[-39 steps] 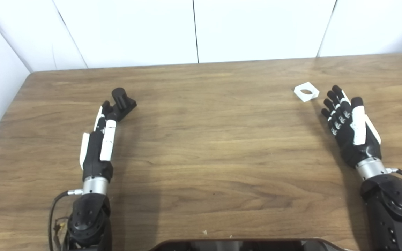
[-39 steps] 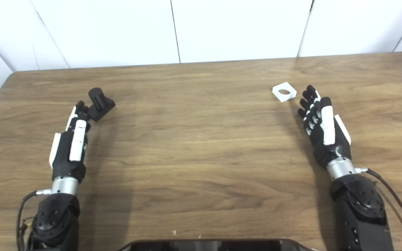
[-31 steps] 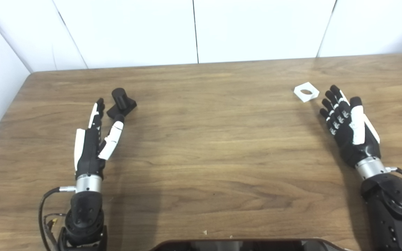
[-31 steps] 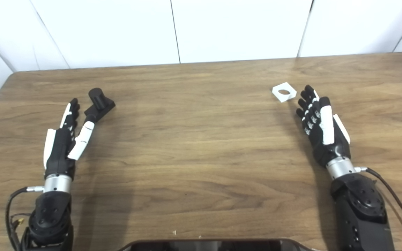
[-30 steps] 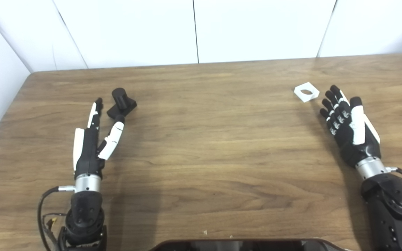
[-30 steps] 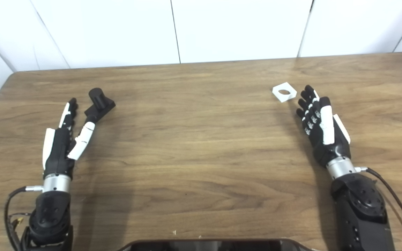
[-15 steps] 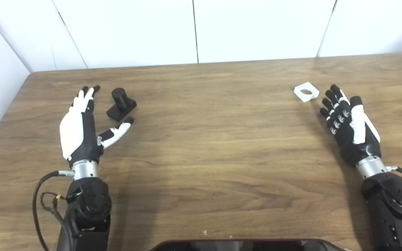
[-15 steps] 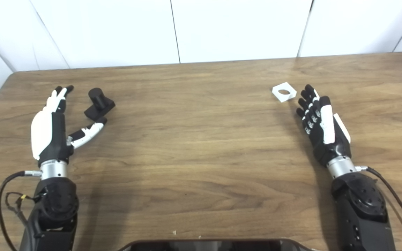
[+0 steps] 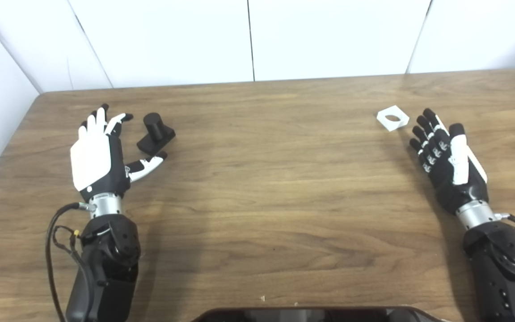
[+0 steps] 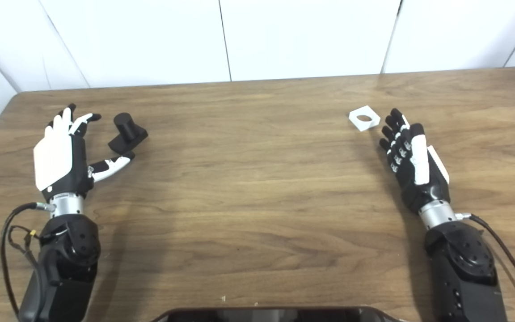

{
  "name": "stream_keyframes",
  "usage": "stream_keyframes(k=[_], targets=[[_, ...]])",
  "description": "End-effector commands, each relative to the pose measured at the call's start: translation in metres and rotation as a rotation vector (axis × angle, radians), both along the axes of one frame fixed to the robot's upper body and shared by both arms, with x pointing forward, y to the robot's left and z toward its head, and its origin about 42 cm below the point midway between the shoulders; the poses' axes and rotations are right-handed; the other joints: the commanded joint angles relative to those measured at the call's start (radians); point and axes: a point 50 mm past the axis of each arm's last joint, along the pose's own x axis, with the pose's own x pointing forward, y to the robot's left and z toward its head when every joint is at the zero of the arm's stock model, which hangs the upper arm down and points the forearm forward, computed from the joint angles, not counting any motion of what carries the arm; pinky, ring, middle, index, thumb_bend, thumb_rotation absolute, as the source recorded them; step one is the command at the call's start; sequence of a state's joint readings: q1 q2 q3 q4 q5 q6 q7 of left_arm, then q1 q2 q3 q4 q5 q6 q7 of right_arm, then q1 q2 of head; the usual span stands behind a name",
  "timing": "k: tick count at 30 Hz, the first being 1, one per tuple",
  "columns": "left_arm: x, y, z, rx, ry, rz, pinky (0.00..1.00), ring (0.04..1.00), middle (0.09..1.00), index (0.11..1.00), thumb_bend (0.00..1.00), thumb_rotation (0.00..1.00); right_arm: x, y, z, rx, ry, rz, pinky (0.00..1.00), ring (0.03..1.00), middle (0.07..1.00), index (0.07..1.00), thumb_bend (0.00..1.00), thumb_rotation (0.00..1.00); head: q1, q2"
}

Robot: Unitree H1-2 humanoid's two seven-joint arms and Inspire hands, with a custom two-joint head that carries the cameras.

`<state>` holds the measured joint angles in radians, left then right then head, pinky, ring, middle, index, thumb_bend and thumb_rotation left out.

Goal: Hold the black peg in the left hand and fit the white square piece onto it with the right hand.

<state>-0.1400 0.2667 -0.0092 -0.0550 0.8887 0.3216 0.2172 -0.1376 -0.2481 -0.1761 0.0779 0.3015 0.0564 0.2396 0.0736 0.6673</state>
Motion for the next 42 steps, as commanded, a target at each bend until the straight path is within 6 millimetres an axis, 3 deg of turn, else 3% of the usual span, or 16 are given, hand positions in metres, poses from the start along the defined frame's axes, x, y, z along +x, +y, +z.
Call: stream_keyframes(k=[1, 13, 25, 42], targets=[[0.016, 0.008, 0.019, 0.063, -0.058, 0.017, 1.00, 1.000, 1.000, 0.780, 0.78, 0.31, 0.001, 0.000, 0.003, 0.000, -0.046, 0.003, 1.00, 1.000, 1.000, 1.000, 0.63, 1.00, 0.001, 0.000], [0.036, 0.016, 0.012, 0.107, 0.031, 0.052, 1.00, 1.000, 0.996, 0.788, 0.76, 0.36, -0.001, -0.001, -0.002, -0.002, -0.037, 0.002, 1.00, 1.000, 1.000, 1.000, 0.63, 1.00, 0.011, -0.011], [0.054, 0.012, 0.025, 0.131, 0.147, 0.044, 1.00, 1.000, 0.987, 0.746, 0.74, 0.45, -0.005, -0.003, -0.006, -0.002, -0.033, 0.009, 1.00, 1.000, 1.000, 1.000, 0.61, 1.00, 0.016, -0.011], [0.069, 0.001, 0.031, 0.103, 0.214, 0.024, 1.00, 1.000, 0.976, 0.717, 0.75, 0.44, -0.007, -0.003, -0.008, -0.020, -0.027, -0.009, 1.00, 1.000, 1.000, 1.000, 0.61, 1.00, 0.011, -0.013]])
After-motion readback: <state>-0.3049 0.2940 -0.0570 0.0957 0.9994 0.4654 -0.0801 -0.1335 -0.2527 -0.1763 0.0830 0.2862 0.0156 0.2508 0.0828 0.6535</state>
